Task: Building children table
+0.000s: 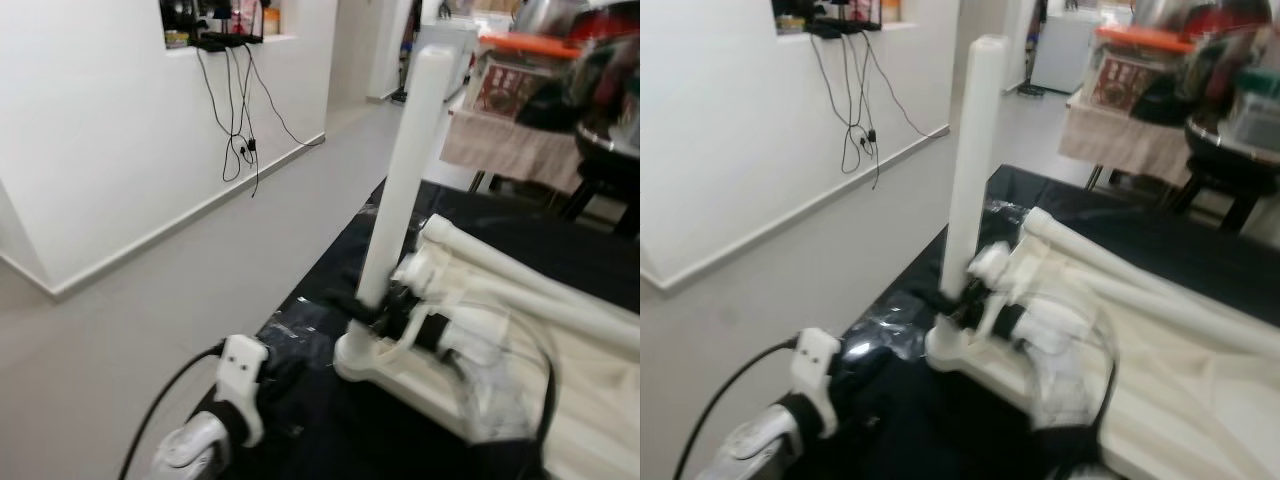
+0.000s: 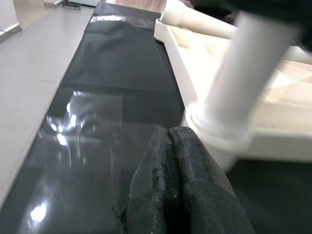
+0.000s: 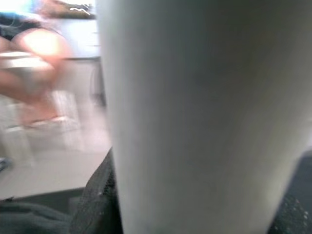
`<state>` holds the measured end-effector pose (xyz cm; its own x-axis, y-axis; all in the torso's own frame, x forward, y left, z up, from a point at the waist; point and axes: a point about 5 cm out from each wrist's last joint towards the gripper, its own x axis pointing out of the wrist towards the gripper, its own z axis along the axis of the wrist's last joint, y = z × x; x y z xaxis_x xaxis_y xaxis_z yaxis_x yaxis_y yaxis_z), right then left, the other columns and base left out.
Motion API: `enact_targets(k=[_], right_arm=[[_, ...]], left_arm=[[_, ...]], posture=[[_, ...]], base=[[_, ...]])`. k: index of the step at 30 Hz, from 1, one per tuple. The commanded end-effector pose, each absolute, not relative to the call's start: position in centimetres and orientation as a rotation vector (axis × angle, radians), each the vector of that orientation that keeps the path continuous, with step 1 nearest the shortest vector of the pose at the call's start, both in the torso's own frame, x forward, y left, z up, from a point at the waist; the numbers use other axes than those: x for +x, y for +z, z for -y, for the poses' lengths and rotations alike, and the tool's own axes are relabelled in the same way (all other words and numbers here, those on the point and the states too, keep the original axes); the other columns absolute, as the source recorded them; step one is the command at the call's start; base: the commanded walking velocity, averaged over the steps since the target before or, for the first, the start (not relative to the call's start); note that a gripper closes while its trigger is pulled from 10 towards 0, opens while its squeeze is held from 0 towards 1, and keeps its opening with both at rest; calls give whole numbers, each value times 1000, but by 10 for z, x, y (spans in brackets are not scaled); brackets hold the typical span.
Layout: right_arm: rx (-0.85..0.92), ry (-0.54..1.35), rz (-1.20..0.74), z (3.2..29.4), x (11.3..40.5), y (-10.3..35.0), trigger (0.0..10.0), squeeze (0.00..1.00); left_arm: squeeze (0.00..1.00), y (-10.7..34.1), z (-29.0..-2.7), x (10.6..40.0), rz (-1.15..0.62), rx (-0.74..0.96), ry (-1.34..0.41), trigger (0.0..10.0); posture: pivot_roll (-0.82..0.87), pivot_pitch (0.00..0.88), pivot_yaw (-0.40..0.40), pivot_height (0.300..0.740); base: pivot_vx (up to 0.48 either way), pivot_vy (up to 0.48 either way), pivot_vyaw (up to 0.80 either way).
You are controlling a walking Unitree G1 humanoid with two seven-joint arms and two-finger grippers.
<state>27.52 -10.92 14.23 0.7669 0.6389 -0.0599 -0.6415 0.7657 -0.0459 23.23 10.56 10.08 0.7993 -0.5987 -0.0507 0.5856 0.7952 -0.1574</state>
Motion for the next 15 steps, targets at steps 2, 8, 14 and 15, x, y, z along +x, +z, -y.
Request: enact_targets(k=[2,8,14,15], right_arm=[[-110,431,-247,129,272,116,0,0],[-96,413,-239,129,279,113,0,0],[-59,411,-195,131,284,117,10000,380],[-59,411,-195,131,284,117,10000,380]], left_arm=[[0,102,-106,233,-110,-139,-663,10000],[0,101,-107,233,-101,-133,-639,10000],[0,101,-108,234,-104,-134,-645,10000],[0,101,-108,234,-104,-134,-645,10000]], posture=[[34,0,-73,740],[37,0,-74,740],[19,0,-68,740],[19,0,-68,740]], base=[[0,0,0],[0,0,0],[0,0,0],[0,0,0]])
